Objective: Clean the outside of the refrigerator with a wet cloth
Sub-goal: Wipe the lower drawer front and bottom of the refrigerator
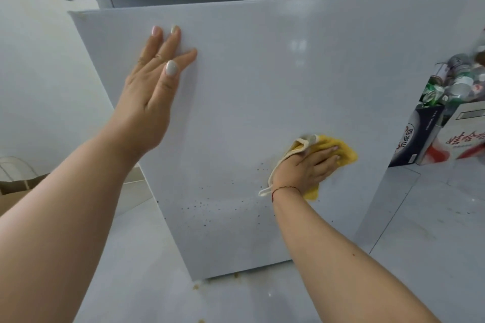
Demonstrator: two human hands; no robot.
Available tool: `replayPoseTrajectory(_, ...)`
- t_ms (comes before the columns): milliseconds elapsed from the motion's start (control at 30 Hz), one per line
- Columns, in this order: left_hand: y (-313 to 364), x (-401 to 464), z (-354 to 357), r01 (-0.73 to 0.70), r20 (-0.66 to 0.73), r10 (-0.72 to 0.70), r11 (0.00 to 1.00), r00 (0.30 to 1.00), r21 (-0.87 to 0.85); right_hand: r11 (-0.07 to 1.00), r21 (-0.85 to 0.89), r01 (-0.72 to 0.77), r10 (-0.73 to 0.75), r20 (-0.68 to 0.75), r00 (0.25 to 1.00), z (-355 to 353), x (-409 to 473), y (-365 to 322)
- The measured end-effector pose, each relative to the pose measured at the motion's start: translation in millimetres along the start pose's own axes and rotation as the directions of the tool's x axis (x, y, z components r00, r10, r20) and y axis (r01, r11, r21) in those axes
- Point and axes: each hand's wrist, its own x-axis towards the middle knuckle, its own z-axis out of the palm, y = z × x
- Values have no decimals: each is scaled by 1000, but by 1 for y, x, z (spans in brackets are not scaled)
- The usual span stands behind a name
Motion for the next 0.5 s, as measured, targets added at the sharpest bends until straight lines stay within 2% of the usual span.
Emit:
replayPoseTrajectory(100, -1, -1, -7, -38, 34, 37, 999, 999, 37, 945, -72, 320, -316, 69, 946, 13, -48, 12)
replayPoseTrajectory(167, 0, -1, -12, -33, 61, 31, 999, 998, 33, 820, -156, 551, -536, 132, 834, 20, -70, 24)
replayPoseTrajectory(233, -2, -2, -18, -34, 80, 30, 998, 996, 48, 656, -192, 729, -696, 218, 684, 27, -85, 34)
replayPoseTrajectory(333, -7, -5, -26, -51, 107, 43, 996, 993, 70, 392, -195, 899, -846, 308, 435, 36, -98, 34)
replayPoseTrajectory(433, -12, -11, -29, -52, 116, 44, 996, 992, 66, 96, -175, 980, -916, 370, 156, 47, -108, 22)
replayPoseTrajectory(500, -15, -14, -30, -46, 114, 38, 996, 993, 70, -80, -148, 986, -896, 443, -6, 53, -118, 9)
